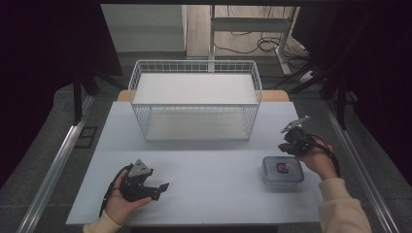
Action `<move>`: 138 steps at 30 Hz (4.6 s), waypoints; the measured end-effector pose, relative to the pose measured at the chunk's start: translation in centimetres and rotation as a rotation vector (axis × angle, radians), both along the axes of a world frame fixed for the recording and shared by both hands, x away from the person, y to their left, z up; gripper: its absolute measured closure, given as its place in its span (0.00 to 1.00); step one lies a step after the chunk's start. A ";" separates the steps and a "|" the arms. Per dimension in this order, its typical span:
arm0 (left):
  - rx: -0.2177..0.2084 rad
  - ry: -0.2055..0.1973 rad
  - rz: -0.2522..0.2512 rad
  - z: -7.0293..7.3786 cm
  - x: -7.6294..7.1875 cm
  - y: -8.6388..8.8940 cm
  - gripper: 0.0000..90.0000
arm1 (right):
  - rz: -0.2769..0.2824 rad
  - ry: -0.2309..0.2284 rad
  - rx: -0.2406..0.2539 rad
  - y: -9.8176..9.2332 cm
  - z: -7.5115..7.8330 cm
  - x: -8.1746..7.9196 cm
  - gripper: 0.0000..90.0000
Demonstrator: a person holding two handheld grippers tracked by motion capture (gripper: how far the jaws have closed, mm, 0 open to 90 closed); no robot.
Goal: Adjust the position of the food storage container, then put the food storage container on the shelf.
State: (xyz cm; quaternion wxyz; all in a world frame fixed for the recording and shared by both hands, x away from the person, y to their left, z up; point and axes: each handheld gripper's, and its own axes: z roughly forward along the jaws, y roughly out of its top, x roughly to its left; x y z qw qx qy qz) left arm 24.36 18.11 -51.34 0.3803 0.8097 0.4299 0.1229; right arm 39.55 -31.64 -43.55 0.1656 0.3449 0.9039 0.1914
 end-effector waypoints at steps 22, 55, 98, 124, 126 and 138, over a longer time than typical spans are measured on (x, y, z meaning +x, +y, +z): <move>-0.008 0.006 -0.002 0.1 0.1 0.0 0.22 | -0.263 0.088 -0.014 -5.4 -3.5 -5.5 0.99; 0.001 0.009 -0.002 -0.1 0.1 0.0 0.22 | 0.016 0.074 0.006 5.7 -4.4 -6.4 0.99; -0.005 0.002 0.024 -0.2 0.3 0.6 0.22 | 0.162 -0.004 0.178 12.6 -4.2 -8.5 0.99; -0.001 0.017 0.048 -0.5 0.6 1.0 0.22 | -0.032 0.053 0.389 10.2 -5.0 -10.7 0.20; -0.006 0.016 0.051 -0.5 0.6 1.0 0.22 | -0.038 0.061 0.420 10.0 -5.0 -10.6 0.20; -0.075 0.021 0.086 0.2 0.8 1.4 0.21 | -0.069 0.066 0.460 9.9 -5.0 -10.5 0.20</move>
